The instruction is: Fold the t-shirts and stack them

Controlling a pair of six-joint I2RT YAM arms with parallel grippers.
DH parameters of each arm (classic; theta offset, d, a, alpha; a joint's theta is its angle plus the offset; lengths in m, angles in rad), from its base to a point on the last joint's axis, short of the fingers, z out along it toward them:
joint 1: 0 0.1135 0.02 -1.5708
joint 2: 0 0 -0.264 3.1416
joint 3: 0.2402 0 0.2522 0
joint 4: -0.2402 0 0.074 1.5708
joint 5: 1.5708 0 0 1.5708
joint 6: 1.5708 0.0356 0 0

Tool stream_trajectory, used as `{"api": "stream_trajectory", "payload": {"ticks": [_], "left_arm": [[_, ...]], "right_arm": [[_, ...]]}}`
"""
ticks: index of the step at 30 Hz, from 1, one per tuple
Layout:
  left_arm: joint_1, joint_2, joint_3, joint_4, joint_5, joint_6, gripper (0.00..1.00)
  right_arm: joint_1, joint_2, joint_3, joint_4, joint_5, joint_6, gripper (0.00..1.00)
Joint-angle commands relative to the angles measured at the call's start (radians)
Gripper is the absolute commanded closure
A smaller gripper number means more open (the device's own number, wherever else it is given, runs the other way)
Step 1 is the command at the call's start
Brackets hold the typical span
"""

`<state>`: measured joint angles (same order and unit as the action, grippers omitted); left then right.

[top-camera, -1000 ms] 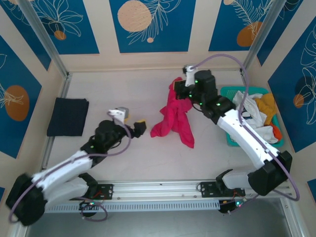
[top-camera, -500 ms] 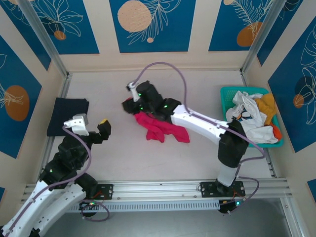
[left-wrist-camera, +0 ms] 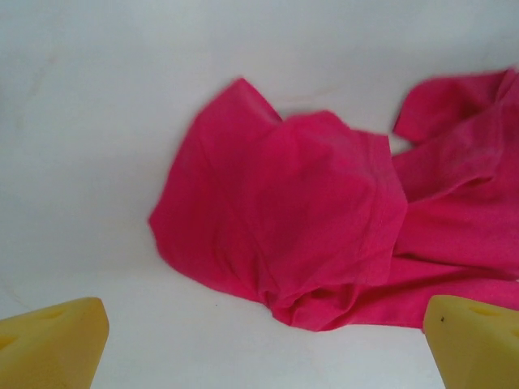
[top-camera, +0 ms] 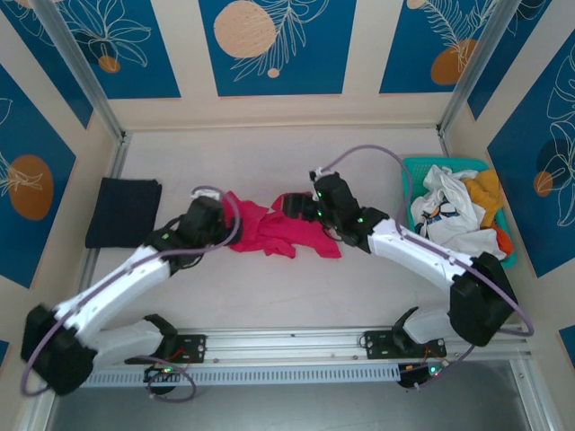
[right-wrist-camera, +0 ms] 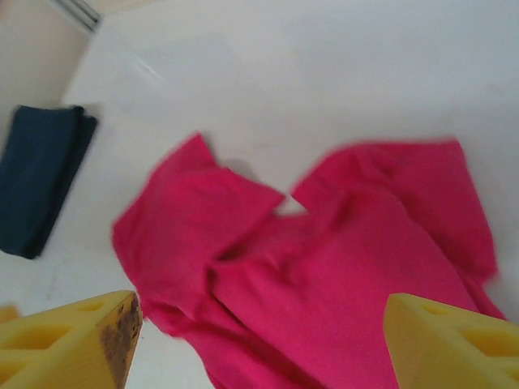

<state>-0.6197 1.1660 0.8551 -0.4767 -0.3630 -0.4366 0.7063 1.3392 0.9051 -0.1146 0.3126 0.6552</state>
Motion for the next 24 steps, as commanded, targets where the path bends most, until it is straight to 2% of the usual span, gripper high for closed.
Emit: {"api": "stream_trajectory", "payload": {"ticks": [1,5,10,13,19,24], "left_arm": [[-0.009,0.167,0.134,-0.067,0.030,0.018,0.00],[-0.014,0.364,0.263,-0.134,0.032,-0.008,0.03],[-0.019,0.582,0.409,-0.194,0.088,-0.031,0.21],[-0.019,0.645,0.449,-0.194,0.098,-0.058,0.32],[-0.019,0.717,0.495,-0.176,0.117,-0.093,0.45],[-0.020,0.732,0.523,-0.189,0.127,-0.112,0.78]], "right_arm": [[0.019,-0.070,-0.106,-0.053,0.020,0.115,0.24],[0.040,-0.101,-0.202,-0.045,-0.006,0.134,0.27],[0.087,-0.038,-0.211,-0.028,-0.016,0.087,0.27],[0.099,0.025,-0.193,-0.001,-0.036,0.080,0.28],[0.119,0.135,-0.151,0.054,-0.064,0.085,0.30],[0.124,0.212,-0.110,0.093,-0.074,0.075,0.32]]}}
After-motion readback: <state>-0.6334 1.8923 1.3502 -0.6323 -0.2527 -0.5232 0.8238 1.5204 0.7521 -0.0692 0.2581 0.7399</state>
